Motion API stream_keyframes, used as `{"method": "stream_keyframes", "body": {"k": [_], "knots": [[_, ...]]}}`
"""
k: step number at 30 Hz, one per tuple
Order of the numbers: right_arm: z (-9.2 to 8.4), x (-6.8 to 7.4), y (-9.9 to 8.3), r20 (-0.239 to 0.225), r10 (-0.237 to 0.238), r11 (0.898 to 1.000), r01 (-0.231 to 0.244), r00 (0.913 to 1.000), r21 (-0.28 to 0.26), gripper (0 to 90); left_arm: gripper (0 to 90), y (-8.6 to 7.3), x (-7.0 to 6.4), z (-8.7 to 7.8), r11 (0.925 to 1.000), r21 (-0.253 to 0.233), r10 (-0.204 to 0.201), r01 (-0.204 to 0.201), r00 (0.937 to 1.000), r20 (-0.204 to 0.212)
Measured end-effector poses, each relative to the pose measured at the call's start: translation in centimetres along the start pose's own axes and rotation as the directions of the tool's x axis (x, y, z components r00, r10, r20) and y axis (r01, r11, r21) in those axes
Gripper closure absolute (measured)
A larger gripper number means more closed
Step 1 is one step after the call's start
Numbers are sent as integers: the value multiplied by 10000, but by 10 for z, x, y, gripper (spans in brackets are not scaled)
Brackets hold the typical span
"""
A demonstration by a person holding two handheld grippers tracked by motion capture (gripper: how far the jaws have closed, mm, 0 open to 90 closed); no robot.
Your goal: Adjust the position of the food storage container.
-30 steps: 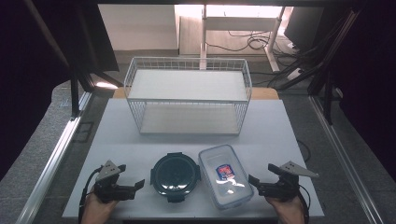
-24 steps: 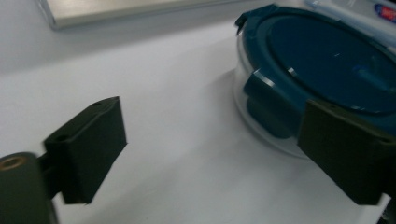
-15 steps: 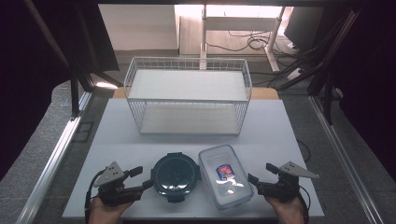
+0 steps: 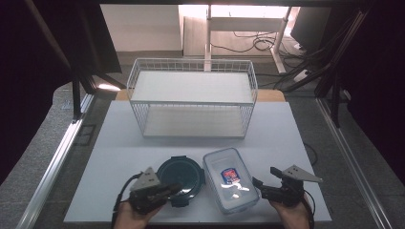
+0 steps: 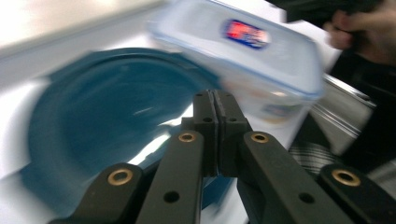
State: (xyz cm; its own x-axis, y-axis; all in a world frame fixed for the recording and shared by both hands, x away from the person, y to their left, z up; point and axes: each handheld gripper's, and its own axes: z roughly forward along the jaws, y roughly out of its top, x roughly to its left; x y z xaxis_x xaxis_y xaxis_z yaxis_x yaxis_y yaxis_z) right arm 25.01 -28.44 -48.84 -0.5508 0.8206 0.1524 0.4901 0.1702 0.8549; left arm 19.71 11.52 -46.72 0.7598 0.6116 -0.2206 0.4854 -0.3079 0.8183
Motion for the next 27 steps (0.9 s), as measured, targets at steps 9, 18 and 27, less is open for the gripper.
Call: {"method": "stream_keyframes", "body": {"k": [9, 18, 27], "knots": [[0, 1, 0, 12, -177, 9998, 177, 9998, 33, 149, 900, 25, -34, 56, 9812, 1317, 1452, -1410, 9892, -224], [-1, -1, -1, 51, -212, 9997, 211, 9998, 96, 150, 900, 20, -29, 72, 9698, 2239, 1172, -967, 9899, -799], [-3, -2, -1, 99, -242, 9997, 241, 9997, 78, 150, 900, 18, -5, 65, 9787, 1981, 797, -548, 9896, -1198]]}}
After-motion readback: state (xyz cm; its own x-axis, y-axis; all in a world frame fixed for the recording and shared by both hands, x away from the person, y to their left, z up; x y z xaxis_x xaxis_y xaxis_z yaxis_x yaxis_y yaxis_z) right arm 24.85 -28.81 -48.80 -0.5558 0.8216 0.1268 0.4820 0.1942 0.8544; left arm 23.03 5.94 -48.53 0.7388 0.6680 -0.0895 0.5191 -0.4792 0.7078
